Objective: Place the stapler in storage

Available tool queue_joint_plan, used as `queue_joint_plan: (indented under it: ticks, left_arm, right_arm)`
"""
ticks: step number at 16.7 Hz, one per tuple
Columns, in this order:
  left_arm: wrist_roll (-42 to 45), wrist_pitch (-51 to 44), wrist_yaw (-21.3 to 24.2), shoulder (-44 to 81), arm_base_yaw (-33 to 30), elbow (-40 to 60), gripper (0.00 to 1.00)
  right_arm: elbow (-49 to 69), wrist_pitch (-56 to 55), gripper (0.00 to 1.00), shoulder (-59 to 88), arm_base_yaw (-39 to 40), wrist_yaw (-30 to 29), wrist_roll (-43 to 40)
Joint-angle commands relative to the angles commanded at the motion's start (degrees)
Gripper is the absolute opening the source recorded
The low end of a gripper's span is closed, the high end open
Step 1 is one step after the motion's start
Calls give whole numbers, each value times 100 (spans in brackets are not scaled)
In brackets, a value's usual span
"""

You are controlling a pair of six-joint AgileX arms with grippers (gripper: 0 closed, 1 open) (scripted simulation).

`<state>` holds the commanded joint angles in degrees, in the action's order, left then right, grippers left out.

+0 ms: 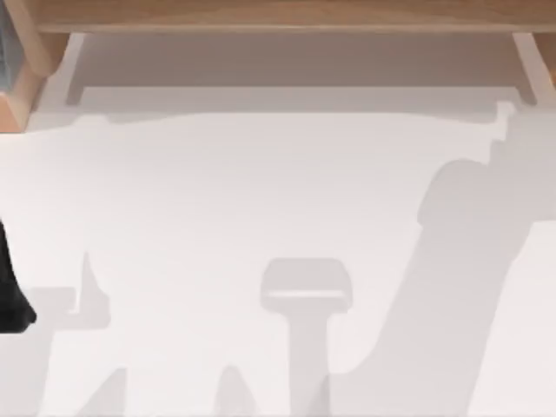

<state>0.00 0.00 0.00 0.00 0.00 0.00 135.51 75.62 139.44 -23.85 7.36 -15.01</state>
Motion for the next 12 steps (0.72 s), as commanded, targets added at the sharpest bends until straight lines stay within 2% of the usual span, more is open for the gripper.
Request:
queue_joint_plan:
  ticks: [5, 12]
  left_arm:
    - [0, 0, 0, 0, 0, 0, 100]
    - [0, 0, 0, 0, 0, 0, 100]
  right_arm:
    - [43, -31, 0, -317, -87, -95, 62]
    - [-370, -268, 0, 399, 122, -316, -523]
